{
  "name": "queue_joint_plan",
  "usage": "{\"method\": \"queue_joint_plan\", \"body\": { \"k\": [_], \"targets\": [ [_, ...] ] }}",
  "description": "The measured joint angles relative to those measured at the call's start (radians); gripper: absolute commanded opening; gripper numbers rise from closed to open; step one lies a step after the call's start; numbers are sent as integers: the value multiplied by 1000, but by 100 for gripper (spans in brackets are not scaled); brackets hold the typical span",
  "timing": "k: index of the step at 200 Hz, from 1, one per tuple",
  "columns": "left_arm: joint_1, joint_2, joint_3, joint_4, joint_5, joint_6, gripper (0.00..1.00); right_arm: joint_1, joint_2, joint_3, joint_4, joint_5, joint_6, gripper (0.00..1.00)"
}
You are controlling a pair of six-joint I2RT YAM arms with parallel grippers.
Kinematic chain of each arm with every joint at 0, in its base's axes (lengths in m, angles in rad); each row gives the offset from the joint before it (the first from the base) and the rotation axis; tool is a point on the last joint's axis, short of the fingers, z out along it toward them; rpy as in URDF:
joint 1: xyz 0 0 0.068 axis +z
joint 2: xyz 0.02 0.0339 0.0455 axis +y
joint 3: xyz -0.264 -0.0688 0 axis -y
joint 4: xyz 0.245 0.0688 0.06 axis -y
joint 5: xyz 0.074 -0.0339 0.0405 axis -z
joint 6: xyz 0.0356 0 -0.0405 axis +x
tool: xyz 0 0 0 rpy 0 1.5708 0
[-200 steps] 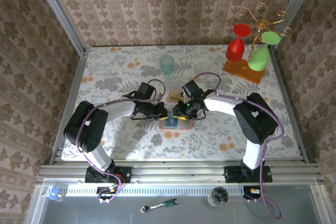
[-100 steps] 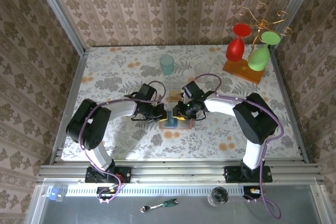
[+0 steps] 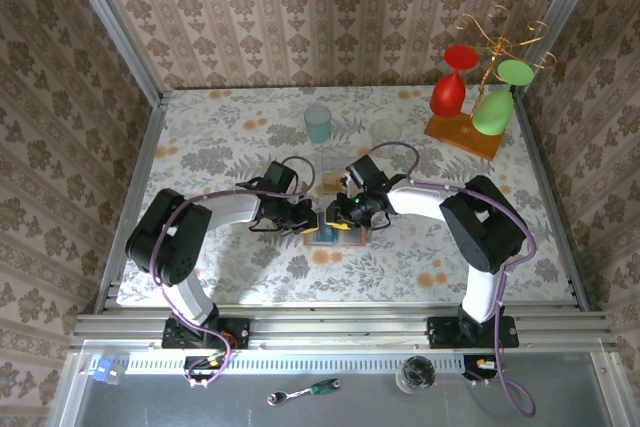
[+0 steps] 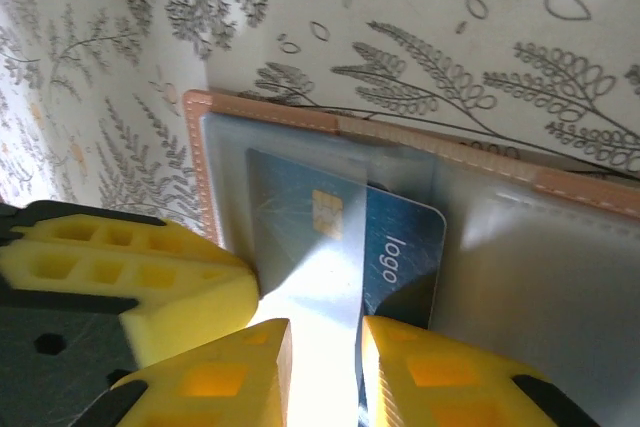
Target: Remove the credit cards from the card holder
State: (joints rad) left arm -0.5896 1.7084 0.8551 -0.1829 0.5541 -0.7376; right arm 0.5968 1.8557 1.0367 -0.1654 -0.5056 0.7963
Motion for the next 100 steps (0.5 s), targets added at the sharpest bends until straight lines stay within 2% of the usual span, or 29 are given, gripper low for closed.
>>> {"method": "queue_joint_plan", "body": {
  "k": [100],
  "targets": [
    [0,-2,0,0,-1,-2,0,0,-11,17,-51,32,-35,26]
  ]
}}
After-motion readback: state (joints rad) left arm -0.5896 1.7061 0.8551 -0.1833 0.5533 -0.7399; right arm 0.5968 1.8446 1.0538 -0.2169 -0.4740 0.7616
